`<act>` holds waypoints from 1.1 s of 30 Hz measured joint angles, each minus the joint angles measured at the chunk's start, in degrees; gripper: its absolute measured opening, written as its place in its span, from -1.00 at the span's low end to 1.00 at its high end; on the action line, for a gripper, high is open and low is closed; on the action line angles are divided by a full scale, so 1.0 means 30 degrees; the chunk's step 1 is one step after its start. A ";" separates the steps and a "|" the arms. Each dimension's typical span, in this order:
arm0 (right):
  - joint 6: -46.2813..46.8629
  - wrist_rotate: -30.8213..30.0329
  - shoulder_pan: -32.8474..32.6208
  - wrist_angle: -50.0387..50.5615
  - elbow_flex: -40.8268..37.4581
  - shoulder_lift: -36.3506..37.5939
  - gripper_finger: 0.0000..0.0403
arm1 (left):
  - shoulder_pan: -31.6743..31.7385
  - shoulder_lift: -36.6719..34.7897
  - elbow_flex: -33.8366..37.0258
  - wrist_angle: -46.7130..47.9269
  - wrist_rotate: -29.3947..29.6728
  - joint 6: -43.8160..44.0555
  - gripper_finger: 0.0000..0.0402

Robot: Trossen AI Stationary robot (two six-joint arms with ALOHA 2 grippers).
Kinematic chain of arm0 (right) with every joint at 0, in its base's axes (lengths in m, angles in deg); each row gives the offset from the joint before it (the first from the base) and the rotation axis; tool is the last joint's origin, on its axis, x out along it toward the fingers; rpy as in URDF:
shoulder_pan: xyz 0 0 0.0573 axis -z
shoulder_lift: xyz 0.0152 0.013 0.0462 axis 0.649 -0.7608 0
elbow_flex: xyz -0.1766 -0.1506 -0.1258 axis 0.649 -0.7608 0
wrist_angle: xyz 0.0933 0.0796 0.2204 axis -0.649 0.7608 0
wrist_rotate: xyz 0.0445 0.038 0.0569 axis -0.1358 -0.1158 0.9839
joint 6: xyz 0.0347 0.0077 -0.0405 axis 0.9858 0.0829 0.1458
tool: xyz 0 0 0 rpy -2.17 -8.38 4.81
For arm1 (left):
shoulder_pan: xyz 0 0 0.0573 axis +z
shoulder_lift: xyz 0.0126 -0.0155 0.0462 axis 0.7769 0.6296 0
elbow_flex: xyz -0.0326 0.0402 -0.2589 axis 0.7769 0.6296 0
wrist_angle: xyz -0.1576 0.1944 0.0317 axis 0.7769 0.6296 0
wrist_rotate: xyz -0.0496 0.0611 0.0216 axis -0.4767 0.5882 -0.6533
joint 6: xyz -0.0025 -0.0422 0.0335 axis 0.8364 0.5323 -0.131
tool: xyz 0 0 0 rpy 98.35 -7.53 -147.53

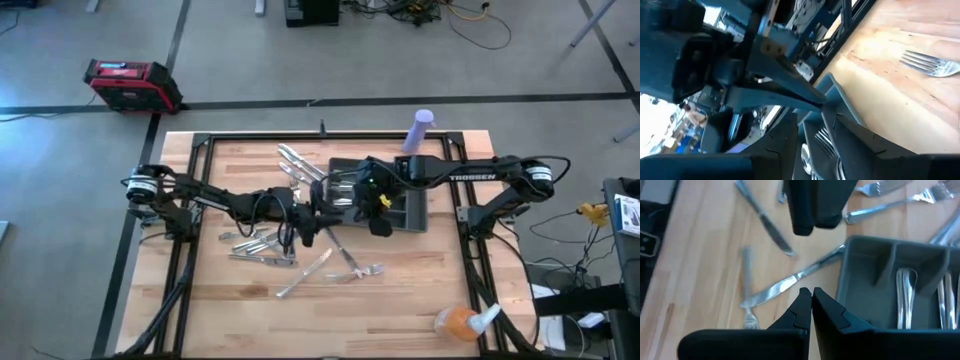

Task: Sort silverware
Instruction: Put the silver fork into the gray silverware tray

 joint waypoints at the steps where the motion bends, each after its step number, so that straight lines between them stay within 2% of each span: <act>1: 0.0410 -0.0268 -0.0096 -0.0061 -0.0115 -0.0115 -1.00 | -0.0007 -0.0062 0.0059 0.0035 0.0145 0.0311 -0.42; 5: 0.1580 -0.0571 -0.0959 0.0512 -0.0532 -0.0503 -1.00 | -0.0044 -0.0816 0.0204 0.1128 0.1168 0.1335 -0.42; 10: 0.1644 -0.0597 -0.3386 0.0245 -0.0809 -0.1446 -1.00 | -0.0044 -0.2703 0.0269 0.3513 0.1537 0.3211 -0.42; 16: 0.1629 -0.0729 -0.6370 -0.0821 -0.1071 -0.3823 -1.00 | -0.0095 -0.5678 0.0825 0.5709 0.1576 0.6686 -0.42; 19: 0.2426 -0.1492 -0.7448 -0.1333 -0.0971 -0.5235 -1.00 | -0.0211 -0.7198 0.1458 0.6012 0.1691 0.7980 -0.42; 23: 0.2763 -0.1616 -0.8446 -0.1495 -0.0273 -0.6548 -1.00 | -0.0416 -0.9096 0.2424 0.6057 0.1729 0.9049 -0.42; 29: 0.2819 -0.2731 -0.8879 -0.1793 -0.0167 -0.7139 -0.99 | -0.0459 -1.1175 0.3382 0.6071 0.1974 0.9736 -0.42; 33: 0.2821 -0.3175 -0.8886 -0.1765 -0.0173 -0.7211 -0.88 | -0.0459 -1.1643 0.3592 0.6130 0.2275 0.9710 -0.42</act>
